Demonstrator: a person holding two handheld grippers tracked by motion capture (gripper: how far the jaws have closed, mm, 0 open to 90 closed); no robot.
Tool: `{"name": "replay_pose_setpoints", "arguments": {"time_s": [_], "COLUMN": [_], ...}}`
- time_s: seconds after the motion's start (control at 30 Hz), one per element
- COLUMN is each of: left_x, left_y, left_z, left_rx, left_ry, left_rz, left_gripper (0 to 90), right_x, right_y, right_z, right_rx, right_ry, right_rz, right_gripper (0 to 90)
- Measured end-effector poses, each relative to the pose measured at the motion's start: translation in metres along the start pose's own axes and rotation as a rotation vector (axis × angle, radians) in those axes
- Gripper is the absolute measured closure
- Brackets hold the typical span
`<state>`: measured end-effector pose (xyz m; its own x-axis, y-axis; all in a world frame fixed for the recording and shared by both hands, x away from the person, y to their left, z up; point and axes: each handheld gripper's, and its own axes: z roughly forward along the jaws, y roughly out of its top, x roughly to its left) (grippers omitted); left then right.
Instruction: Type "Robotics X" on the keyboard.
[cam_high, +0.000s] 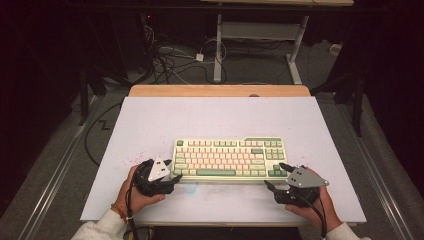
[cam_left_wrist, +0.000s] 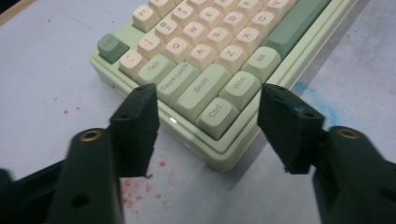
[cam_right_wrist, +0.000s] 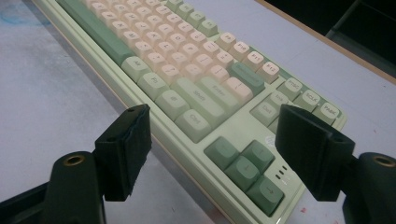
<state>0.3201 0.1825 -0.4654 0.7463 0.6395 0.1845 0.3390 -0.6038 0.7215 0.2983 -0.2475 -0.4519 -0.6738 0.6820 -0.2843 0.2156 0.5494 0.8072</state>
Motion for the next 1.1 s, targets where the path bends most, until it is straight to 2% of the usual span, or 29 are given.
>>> {"name": "replay_pose_setpoints", "arguments": {"time_s": [0.1, 0.2, 0.33, 0.57, 0.73, 0.87, 1.1], "left_x": [0.006, 0.009, 0.013, 0.016, 0.016, 0.013, 0.009], "left_y": [-0.002, -0.001, 0.004, 0.020, 0.034, 0.044, 0.057], "left_z": [-0.002, -0.002, -0.003, 0.003, 0.011, 0.019, 0.035], "left_rx": [0.001, 0.004, 0.000, 0.001, 0.001, 0.018, 0.042], "left_ry": [-0.022, -0.023, -0.039, -0.053, -0.078, -0.102, -0.121], "left_rz": [-0.020, -0.040, -0.053, -0.052, -0.054, -0.032, -0.006], "left_gripper": [60.4, 73.5, 86.3, 87.3, 87.2, 87.1, 86.9], "right_x": [0.001, 0.001, 0.000, 0.000, 0.001, 0.002, 0.002], "right_y": [0.000, 0.000, 0.000, 0.000, 0.000, 0.000, -0.001], "right_z": [0.001, 0.002, 0.002, 0.003, 0.004, 0.004, 0.005], "right_rx": [0.006, 0.008, 0.012, 0.017, 0.021, 0.027, 0.034], "right_ry": [0.001, 0.002, 0.002, 0.000, 0.002, 0.001, -0.001], "right_rz": [-0.001, -0.003, -0.004, -0.004, -0.009, -0.009, -0.012], "right_gripper": [27.6, 27.6, 28.0, 28.0, 28.0, 28.0, 28.1]}}
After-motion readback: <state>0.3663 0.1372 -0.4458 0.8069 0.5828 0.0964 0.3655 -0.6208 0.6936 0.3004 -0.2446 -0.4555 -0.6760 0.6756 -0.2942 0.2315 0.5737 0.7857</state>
